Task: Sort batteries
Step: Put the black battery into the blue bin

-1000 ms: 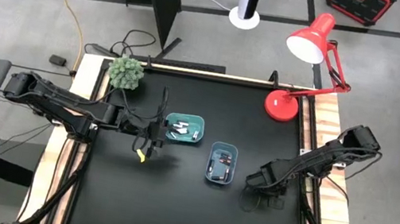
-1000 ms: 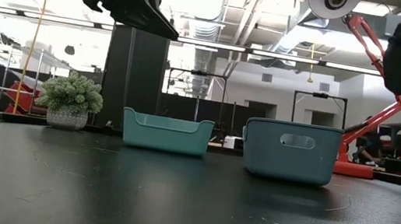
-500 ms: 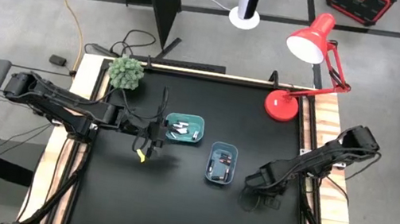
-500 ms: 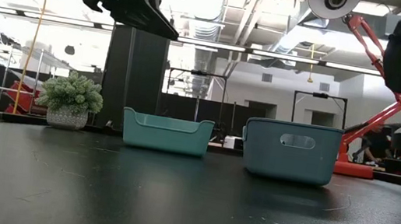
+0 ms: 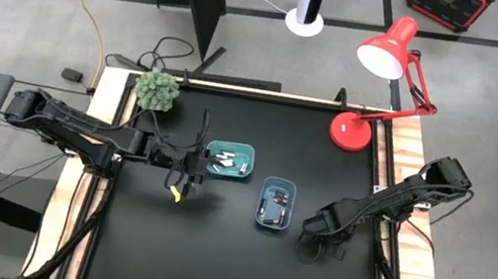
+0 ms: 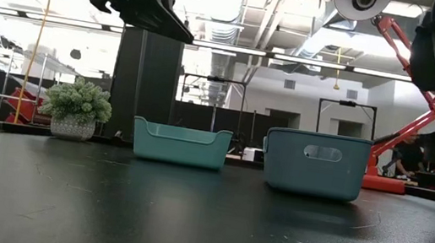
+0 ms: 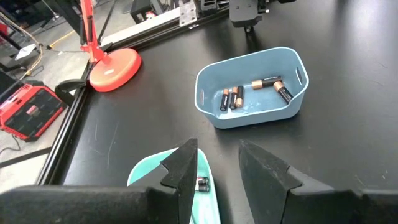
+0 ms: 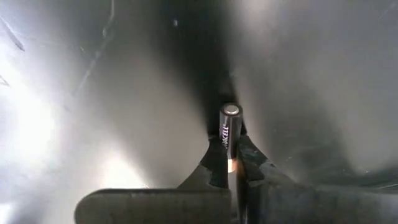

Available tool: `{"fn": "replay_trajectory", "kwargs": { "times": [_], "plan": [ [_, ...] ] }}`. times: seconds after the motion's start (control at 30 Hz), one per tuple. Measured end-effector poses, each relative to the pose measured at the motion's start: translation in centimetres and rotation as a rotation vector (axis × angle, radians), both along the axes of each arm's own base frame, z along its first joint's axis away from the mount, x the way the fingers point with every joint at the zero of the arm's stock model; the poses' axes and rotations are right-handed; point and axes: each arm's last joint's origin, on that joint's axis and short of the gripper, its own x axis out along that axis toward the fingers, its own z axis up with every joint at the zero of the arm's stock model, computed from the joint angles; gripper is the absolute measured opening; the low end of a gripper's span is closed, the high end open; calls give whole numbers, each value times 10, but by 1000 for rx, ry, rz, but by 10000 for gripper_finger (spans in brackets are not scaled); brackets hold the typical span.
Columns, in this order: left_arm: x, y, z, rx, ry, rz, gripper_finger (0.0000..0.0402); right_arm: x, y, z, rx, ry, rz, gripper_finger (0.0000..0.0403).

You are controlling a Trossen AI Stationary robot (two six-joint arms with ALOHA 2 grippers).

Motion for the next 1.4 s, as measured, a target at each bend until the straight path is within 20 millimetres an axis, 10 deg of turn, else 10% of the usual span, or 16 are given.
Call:
{"fn": "replay_trajectory", "kwargs": {
  "times": [0.4,0.73,1.07,1.4],
  "plan": [
    [0,0,0,0,-1,0,112,13,3,30,-67,-71,13,0],
    [0,0,1,0,-6,0,112,56,8,87,-167,-509,-3,0],
    [0,0,0,-23,-4,10,112,99,-12,101,-241,-866,12,3],
    [0,0,0,-53,-9,33,112,101,-22,101,-258,-856,-22,128]
  ]
}}
